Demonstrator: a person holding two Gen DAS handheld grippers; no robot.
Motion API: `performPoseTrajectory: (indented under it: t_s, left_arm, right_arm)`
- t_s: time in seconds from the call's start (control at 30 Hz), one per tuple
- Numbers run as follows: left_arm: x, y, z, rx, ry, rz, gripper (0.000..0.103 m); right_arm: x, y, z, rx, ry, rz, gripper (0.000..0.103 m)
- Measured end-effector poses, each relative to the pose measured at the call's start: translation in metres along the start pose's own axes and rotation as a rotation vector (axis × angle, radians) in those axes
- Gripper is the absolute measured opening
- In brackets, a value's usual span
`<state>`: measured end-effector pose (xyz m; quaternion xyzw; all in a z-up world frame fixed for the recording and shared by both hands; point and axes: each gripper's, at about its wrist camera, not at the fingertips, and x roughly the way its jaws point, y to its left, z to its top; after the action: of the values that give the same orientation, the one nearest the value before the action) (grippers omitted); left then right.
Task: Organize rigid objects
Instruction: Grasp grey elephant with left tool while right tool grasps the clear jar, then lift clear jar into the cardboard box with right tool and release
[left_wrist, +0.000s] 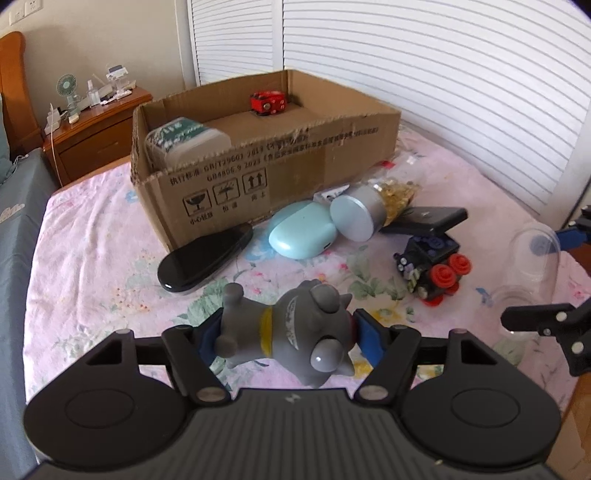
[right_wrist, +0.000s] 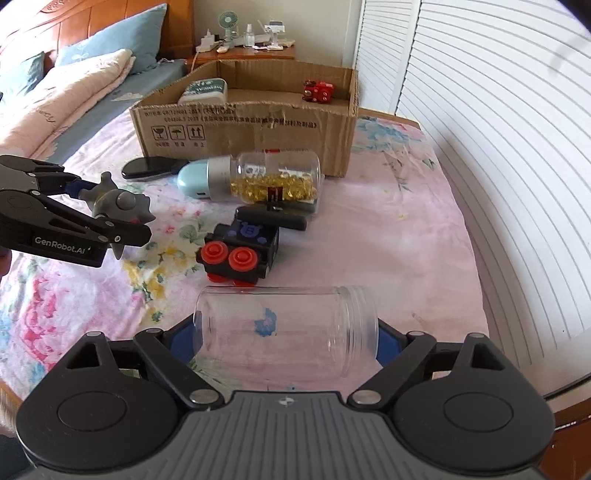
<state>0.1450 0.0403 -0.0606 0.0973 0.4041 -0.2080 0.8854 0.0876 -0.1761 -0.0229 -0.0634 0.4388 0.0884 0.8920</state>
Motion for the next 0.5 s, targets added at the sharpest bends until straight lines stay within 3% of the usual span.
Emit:
performPoseTrajectory:
  t_s: [0.5]
  left_arm:
    - [-0.050, 0.006, 0.020, 0.040, -0.042, -0.025, 0.071]
  right_arm:
    - [-0.034, -0.006, 0.045, -0.095, -0.095, 0.024, 0.093]
